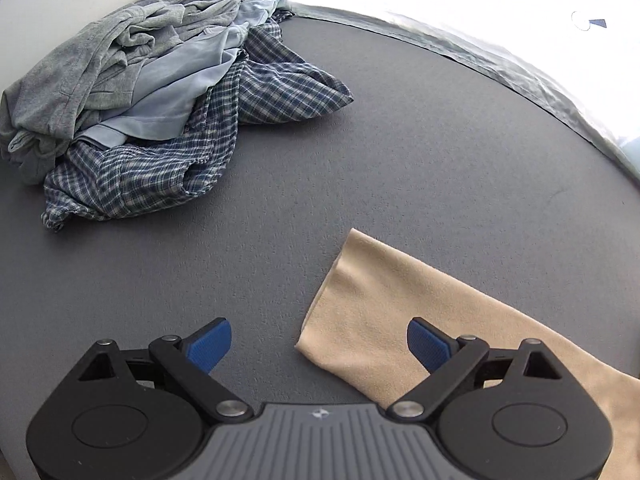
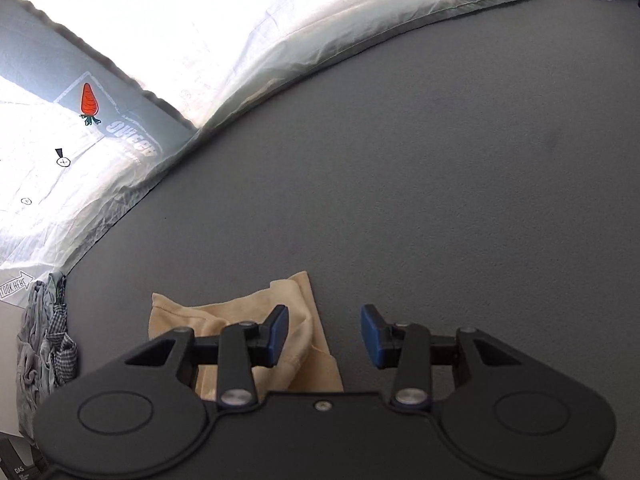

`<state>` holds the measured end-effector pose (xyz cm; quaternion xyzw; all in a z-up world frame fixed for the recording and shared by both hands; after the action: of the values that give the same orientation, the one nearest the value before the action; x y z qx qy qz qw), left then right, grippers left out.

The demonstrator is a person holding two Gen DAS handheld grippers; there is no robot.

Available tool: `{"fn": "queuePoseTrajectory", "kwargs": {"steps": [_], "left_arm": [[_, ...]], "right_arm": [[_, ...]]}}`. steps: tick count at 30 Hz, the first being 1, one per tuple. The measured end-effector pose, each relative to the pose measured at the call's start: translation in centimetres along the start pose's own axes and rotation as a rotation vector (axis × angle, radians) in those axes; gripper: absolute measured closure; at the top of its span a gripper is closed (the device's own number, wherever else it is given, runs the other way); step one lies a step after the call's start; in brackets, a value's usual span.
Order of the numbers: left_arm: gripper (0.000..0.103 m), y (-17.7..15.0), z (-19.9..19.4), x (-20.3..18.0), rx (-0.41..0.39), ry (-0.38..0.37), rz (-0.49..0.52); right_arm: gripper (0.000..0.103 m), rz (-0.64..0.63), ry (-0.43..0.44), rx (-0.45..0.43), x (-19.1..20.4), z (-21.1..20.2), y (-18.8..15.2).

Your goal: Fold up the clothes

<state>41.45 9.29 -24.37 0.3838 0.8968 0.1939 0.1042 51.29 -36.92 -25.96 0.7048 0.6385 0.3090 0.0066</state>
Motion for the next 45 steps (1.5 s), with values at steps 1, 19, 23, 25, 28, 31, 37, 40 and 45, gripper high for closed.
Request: {"fn": "queuePoseTrajectory", "kwargs": {"steps": [1,19,23,25,28,31,37,40,45], "left_arm": [[0.009,0.0,0.3,-0.1,0.008,0.005,0.01],[0.01,-0.7,0.8,-0.3,0.021,-0.033,-0.025],[0.015,-0.8,0.8,-0.5,0.016,-0.044,-0.022],[0.016,-0.9,0.7,-0.5,0.01,-0.043,-0.029],[0.026,-1.1,0.3,-1.1,-0.015,-0.057,-0.01],[0.043,-1.2,0.0,-1.8,-0.036,-0.082,0.021],[0.098,-1.2,-0.6,-3.3,-0.061,-0.031,0.109],[0.102,-1.1,-0.7,-3.2,-0.064,-0.023,0.086],[0.103,-0.1,-2.5,-1.0,-0.116,-0.032,-0.029]], "right_arm": [[0.062,-0.012,0.005,0.016,0.2,0.3,-0.2],[0.102,-0.284,-0.333,-0.217,0.7,-2.5,6.1],[0.089,-0.27,-0.333,-0.205,0.7,-3.4,4.5],[0.071,-0.209,-0.323,-0.195,-0.1,-3.9,2.9],[0.07,-0.109,-0.3,-0.146,-1.4,-3.9,-0.2],[0.07,-0.067,-0.313,-0.094,-2.2,-3.8,-3.7],[0.07,-0.066,-0.304,-0.054,-1.7,-4.2,-6.6],[0.07,-0.055,-0.293,-0.074,-1.4,-4.9,-6.5],[0.07,-0.016,-0.211,-0.131,-1.2,-5.8,-5.0]]}}
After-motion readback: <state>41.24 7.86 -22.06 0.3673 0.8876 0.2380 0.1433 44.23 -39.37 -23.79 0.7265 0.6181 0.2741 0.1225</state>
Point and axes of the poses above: each gripper's, at about its wrist camera, not at the fingertips, and z roughly the way its jaws point, x to its left, y to its top, the point moved 7 cm from there along z, roughly the way its jaws point, and after that the axes turned 10 degrees about -z, right-handed, at the moved point
